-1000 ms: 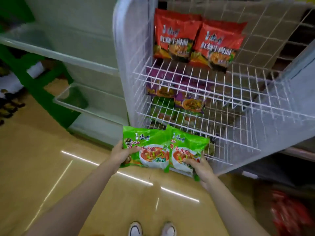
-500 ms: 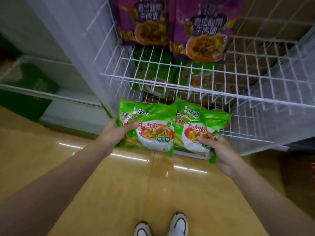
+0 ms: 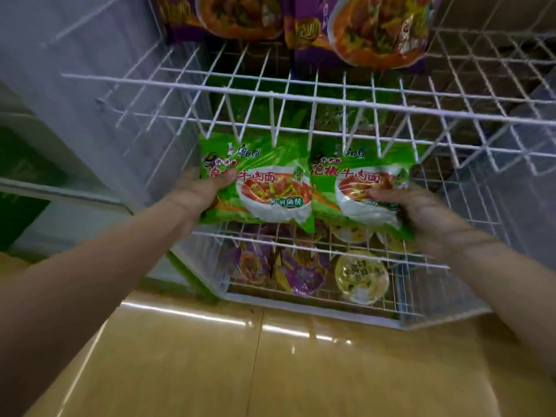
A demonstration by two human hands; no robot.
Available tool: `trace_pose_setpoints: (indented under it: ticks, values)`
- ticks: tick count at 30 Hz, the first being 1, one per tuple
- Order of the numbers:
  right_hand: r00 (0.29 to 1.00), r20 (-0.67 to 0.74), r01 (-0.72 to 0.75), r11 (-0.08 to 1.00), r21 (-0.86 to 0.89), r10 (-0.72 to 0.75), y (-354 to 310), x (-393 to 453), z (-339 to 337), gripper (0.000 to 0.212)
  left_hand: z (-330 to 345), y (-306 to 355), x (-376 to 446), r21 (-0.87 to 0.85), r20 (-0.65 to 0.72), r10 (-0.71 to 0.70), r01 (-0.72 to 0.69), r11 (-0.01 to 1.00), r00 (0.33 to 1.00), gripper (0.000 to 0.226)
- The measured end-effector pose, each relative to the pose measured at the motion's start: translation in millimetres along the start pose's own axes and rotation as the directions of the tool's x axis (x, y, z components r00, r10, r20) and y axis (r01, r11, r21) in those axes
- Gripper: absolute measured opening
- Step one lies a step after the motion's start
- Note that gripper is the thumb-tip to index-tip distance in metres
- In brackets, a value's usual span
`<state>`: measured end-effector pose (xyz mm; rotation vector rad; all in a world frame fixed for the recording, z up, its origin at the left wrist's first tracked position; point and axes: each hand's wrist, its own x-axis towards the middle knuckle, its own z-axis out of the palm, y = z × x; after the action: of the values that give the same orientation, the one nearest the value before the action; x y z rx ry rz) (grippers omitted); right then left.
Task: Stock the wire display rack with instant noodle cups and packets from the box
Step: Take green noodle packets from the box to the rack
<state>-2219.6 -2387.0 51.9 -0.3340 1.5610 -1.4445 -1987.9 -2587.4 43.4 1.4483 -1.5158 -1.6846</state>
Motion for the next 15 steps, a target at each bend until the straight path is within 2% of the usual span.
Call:
trace_pose_setpoints:
  ticks: [4, 6, 7, 11, 13, 15]
  values:
    - [0.996, -0.009, 0.084, 0.992, -0.098, -0.086, 5, 34, 3, 0.021, 14, -10, 36, -0.077, 0.038, 0.097, -0.094, 0.993, 0.995, 0.044]
    - [0.987, 0.012, 0.160, 0.977, -0.138, -0.160, 8, 49, 3, 0.021, 22, -11, 51, -0.127, 0.023, 0.155, -0.151, 0.980, 0.988, 0.012]
    - [0.981, 0.030, 0.192, 0.970, -0.151, -0.190, 11, 58, 1, 0.024, 26, -12, 57, -0.132, 0.007, 0.185, -0.182, 0.974, 0.983, 0.009]
    - [0.963, 0.015, 0.270, 0.955, -0.125, -0.270, 24, 88, -4, 0.051, 27, -18, 72, -0.052, 0.006, 0.308, -0.307, 0.950, 0.951, 0.036]
    - [0.962, -0.010, 0.270, 0.959, -0.084, -0.272, 26, 100, -7, 0.051, 25, -19, 77, 0.023, -0.003, 0.365, -0.365, 0.931, 0.931, 0.043]
    - [0.960, -0.063, 0.262, 0.954, -0.142, -0.273, 26, 106, -6, 0.052, 25, -17, 75, 0.175, -0.017, 0.416, -0.407, 0.897, 0.909, 0.043]
